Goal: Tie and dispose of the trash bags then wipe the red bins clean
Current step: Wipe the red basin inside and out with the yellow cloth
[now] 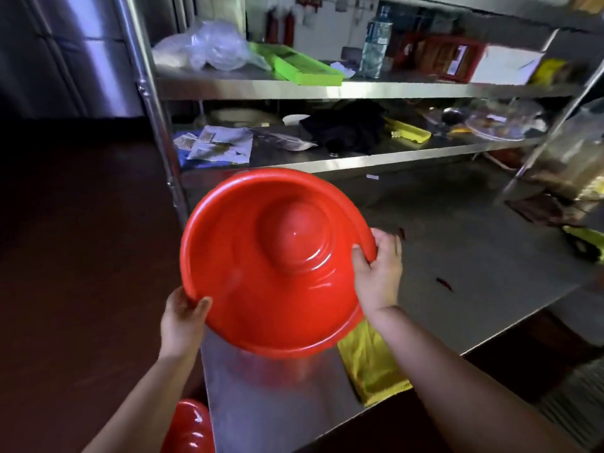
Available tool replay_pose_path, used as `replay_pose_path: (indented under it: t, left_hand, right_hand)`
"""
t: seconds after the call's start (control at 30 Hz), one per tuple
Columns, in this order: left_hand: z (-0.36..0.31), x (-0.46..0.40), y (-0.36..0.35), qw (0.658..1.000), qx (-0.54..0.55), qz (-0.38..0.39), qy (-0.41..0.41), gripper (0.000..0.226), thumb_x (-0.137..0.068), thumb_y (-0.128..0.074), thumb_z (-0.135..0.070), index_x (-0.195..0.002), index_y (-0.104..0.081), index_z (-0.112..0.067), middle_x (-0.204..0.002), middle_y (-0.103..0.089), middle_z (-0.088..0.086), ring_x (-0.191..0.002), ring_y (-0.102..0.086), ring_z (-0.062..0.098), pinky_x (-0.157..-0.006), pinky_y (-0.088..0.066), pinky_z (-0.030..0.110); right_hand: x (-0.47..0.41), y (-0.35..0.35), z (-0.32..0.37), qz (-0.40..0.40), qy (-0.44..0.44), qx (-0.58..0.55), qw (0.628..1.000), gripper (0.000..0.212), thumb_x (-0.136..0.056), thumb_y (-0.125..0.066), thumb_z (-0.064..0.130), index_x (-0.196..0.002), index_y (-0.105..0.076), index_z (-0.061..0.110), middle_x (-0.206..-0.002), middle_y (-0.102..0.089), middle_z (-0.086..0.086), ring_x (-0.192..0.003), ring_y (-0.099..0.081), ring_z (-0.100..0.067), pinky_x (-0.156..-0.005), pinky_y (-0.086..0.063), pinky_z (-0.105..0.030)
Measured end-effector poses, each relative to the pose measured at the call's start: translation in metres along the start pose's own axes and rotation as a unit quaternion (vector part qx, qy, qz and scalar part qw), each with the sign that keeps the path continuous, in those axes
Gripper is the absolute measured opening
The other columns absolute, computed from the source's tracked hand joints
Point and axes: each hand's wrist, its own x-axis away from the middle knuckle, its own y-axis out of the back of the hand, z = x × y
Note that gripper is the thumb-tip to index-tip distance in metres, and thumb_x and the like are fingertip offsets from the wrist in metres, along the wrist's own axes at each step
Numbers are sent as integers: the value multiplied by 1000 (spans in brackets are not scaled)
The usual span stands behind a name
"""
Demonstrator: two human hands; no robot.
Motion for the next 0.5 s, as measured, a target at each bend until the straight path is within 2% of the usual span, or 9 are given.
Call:
replay_pose_path:
  t: [0.07, 0.13, 0.2, 0.27, 0.3, 0.37, 0.4, 0.47, 0.5]
  left_hand:
    - [13, 11, -11, 997, 11, 10, 75, 17, -85, -66, -12, -95, -53, -18, -88, -62, 10, -78, -63, 29, -71, -53, 43]
    - [22, 18, -17, 993, 20, -6, 112, 14, -86, -64, -11, -95, -53, -13, -88, -62, 14, -67, -60, 23, -63, -52, 36]
    - [28, 20, -21, 991, 28, -23, 125, 12, -87, -63, -12, -95, -53, -11, -89, -62, 16, -68, -61, 24, -66, -54, 40]
    - [29, 20, -24, 991, 29, -30, 126, 11, -89, -61, -12, -96, -53, -9, -91, -63, 19, -73, -62, 29, -72, -54, 43]
    - [28, 21, -26, 991, 31, -34, 126, 12, -89, -60, -12, -98, -53, -7, -92, -63, 20, -75, -62, 30, -73, -54, 43]
    - [26, 22, -30, 990, 40, -42, 132, 16, -91, -59, -13, -103, -54, -5, -93, -62, 20, -79, -63, 31, -76, -54, 44]
    - [24, 24, -31, 989, 43, -47, 136, 17, -91, -58, -13, -104, -53, -4, -93, -61, 19, -79, -63, 31, -77, -54, 44]
    - [24, 25, -35, 988, 38, -61, 136, 15, -91, -58, -14, -102, -53, -5, -90, -59, 16, -73, -60, 27, -71, -53, 40]
    - [24, 25, -35, 988, 27, -67, 135, 14, -91, -58, -14, -101, -53, -6, -89, -58, 15, -71, -59, 26, -70, -51, 38]
  right_hand:
    - [-10, -8, -1, 24, 23, -26, 999, 29, -80, -68, 6, -107, -59, 5, -101, -57, -11, -95, -49, -12, -80, -35, -16]
    - [-18, -12, -4, 40, 29, -62, 997, 30, -83, -66, 18, -110, -58, 10, -102, -55, 2, -92, -49, -3, -81, -35, -9]
    - [-20, -10, -12, 41, 21, -107, 993, 27, -88, -56, 29, -112, -57, 17, -99, -54, 15, -91, -49, 7, -82, -35, -6]
    - [-12, -6, -33, 32, -18, -120, 992, 28, -90, -45, 32, -109, -58, 15, -99, -58, 11, -90, -53, 4, -81, -37, -9]
    - [-3, -4, -49, 40, -45, -88, 994, 31, -91, -43, 31, -108, -59, 10, -100, -62, 1, -92, -56, -6, -81, -38, -15]
    - [20, 2, -92, 143, -95, 54, 984, 31, -93, -46, 25, -107, -61, 1, -102, -65, -17, -94, -60, -31, -78, -41, -32]
    - [35, 6, -113, 233, -112, 131, 957, 27, -94, -50, 23, -105, -62, 2, -102, -65, -19, -93, -61, -36, -74, -42, -36]
    - [65, 17, -146, 387, -85, 211, 893, 21, -90, -60, 28, -95, -65, 8, -99, -66, -12, -94, -62, -32, -72, -43, -35]
    - [78, 22, -157, 433, -60, 225, 871, 25, -86, -63, 34, -92, -65, 11, -99, -64, -6, -96, -61, -27, -73, -42, -33]
